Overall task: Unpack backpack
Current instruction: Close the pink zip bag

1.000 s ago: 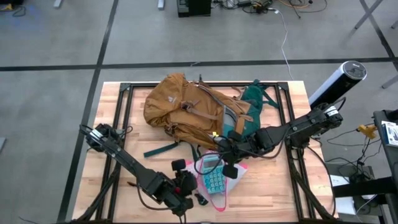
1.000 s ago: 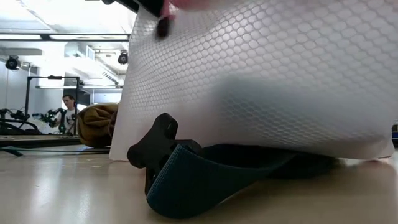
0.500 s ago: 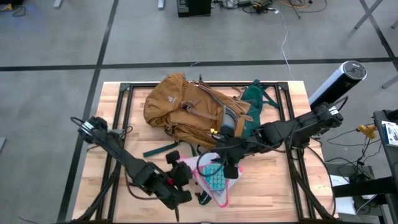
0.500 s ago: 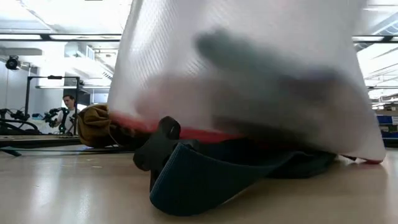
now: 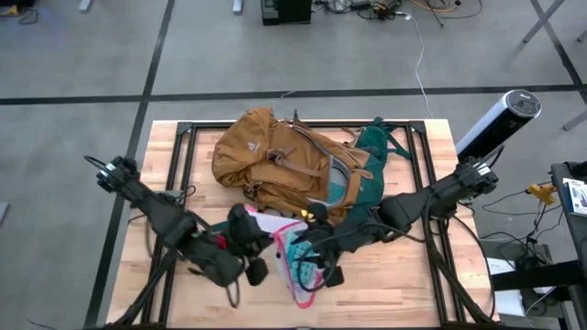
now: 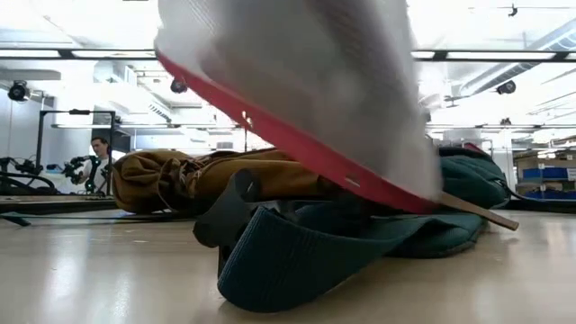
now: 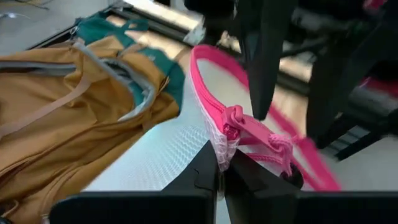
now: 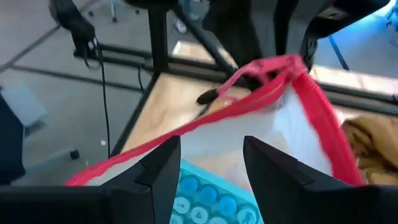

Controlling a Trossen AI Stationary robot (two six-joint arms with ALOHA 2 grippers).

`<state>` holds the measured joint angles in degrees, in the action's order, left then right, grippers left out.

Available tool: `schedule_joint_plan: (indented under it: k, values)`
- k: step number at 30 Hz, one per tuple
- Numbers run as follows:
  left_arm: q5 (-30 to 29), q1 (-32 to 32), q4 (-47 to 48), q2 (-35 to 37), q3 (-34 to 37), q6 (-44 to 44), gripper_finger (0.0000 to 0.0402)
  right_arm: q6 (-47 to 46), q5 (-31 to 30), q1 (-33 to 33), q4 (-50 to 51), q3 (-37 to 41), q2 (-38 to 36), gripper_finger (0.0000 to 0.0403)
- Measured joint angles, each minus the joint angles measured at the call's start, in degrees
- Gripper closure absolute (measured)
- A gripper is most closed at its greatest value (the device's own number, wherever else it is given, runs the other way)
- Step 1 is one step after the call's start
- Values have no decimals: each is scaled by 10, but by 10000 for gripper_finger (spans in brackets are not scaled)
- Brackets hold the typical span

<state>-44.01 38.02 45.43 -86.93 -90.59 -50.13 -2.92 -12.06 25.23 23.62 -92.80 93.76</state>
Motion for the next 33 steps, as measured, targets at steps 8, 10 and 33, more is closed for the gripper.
schedule_joint_plan:
  k: [8, 10, 33]
  values:
    - [-5, 3, -12, 17, 0, -2, 402, 56, -46, 24, -3, -73, 11, 242]
    - [-5, -5, -23, 10, 0, -1, 402, 94, -75, 35, 4, -74, 21, 237]
    - [-7, -27, -46, 2, 0, 1, 401, 238, -265, 37, -26, -73, 44, 261]
